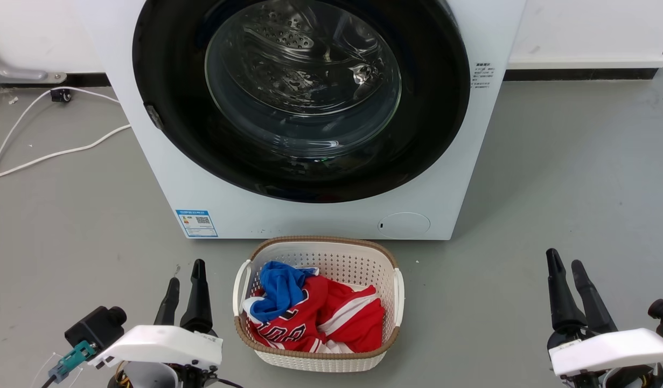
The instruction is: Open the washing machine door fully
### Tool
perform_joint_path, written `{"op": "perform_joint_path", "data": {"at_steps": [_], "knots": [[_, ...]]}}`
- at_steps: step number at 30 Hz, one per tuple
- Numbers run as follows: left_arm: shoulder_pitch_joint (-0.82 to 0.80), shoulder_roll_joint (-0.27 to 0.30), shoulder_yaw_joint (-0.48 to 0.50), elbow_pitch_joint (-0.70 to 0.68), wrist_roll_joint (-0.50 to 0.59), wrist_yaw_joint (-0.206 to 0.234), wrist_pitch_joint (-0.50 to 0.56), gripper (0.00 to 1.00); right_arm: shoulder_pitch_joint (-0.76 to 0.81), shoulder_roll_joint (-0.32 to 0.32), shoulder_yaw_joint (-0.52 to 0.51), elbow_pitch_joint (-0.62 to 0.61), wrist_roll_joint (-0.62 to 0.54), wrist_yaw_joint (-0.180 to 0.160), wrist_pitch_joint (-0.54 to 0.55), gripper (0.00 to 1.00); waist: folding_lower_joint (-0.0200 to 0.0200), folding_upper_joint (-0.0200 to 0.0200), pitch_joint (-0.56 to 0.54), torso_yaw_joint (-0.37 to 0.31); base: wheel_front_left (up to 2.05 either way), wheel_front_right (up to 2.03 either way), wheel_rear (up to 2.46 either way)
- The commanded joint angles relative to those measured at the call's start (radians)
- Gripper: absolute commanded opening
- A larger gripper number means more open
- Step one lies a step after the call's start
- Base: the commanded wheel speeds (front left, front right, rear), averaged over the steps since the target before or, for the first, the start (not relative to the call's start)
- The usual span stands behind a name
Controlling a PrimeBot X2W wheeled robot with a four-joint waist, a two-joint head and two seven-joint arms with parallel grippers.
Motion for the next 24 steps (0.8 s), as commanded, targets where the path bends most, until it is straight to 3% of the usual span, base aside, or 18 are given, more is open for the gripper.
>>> {"op": "perform_joint_path", "data": {"at_steps": [1,24], "knots": [[-0.004,0.011,-0.009,-0.020,0.043,0.011,-0.014,1.00,-0.004,0.000,-0.001,-0.025,-0.044,0.002,-0.013,1.00,0.0000,0.0000,-0.001,0.000,0.00,0.00,0.00],[0.028,0.021,-0.072,-0.073,0.311,0.044,-0.082,1.00,0.048,0.002,-0.006,-0.067,-0.297,0.002,-0.078,1.00,0.0000,0.0000,-0.007,0.002,0.00,0.00,0.00]]}}
